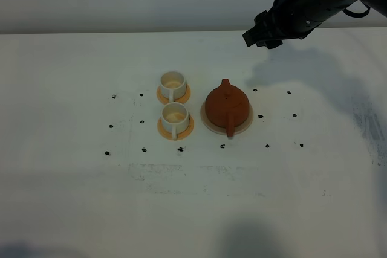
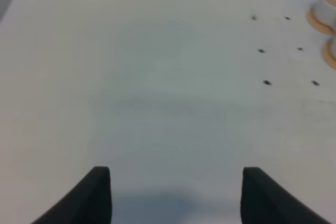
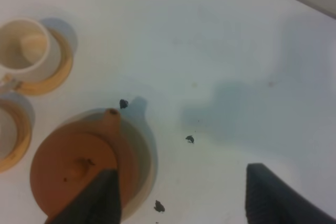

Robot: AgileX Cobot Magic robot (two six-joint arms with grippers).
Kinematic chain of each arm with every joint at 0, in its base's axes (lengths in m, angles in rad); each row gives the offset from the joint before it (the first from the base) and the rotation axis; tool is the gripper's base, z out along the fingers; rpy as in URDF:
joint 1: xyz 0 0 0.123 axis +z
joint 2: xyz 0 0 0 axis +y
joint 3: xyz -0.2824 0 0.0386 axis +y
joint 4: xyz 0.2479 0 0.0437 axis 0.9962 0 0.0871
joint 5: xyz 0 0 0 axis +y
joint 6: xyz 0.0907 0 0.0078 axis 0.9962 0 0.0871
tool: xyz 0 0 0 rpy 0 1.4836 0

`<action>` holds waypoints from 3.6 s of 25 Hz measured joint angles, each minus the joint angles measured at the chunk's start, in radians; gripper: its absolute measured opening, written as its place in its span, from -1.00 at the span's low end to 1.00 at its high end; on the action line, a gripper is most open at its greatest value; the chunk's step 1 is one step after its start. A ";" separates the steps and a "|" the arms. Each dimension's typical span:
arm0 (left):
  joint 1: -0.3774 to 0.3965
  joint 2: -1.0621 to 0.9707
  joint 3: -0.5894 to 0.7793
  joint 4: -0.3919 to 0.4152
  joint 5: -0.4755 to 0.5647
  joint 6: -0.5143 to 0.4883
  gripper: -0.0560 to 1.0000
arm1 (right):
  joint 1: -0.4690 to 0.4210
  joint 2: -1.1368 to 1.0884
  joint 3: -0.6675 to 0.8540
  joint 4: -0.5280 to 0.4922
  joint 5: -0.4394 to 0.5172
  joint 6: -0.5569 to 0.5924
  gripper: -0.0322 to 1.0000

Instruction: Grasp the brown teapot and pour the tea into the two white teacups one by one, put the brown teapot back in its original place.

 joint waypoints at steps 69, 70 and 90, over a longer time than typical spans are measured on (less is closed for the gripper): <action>0.001 0.004 0.000 0.002 0.000 0.001 0.07 | 0.213 0.036 0.186 -0.082 0.028 0.370 0.10; 0.001 0.004 0.000 0.002 0.000 0.001 0.07 | 0.211 0.055 0.165 -0.080 0.049 0.370 0.10; 0.001 0.004 0.000 0.002 0.000 0.001 0.07 | 0.159 0.211 0.029 0.034 0.174 0.382 0.10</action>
